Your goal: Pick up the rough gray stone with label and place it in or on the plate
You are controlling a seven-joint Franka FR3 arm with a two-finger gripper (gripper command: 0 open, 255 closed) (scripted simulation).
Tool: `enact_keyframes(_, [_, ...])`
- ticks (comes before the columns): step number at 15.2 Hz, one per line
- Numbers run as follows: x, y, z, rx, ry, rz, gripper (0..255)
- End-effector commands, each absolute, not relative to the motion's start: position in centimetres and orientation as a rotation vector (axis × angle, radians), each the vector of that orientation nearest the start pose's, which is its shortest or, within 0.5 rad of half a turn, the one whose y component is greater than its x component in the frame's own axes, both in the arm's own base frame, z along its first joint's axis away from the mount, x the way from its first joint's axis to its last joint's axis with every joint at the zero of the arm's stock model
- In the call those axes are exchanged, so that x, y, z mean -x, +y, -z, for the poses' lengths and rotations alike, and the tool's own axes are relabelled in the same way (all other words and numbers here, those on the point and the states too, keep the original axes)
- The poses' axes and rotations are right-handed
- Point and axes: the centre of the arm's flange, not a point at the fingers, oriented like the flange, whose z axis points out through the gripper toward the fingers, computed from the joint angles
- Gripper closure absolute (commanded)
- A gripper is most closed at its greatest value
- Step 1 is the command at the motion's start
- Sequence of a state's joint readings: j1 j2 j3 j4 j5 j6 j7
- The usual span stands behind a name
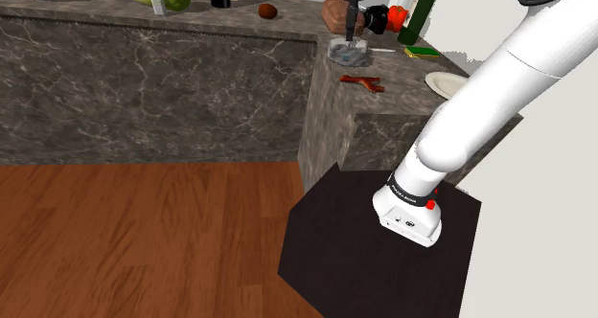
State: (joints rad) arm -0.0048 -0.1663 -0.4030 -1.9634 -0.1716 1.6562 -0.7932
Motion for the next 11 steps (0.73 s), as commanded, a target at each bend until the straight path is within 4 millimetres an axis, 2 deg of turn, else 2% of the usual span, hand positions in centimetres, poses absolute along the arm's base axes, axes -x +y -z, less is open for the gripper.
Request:
enact_keyframes(1, [-44.9, -22.9, -52.2, 3.055, -0.674, -0.291, 0])
enact_keyframes(7, [-44.3, -23.1, -48.8, 3.055, -0.674, -0.291, 0])
enact_keyframes(11, [-44.3, -23.1, -48.8, 3.055, -0.674, -0.291, 0])
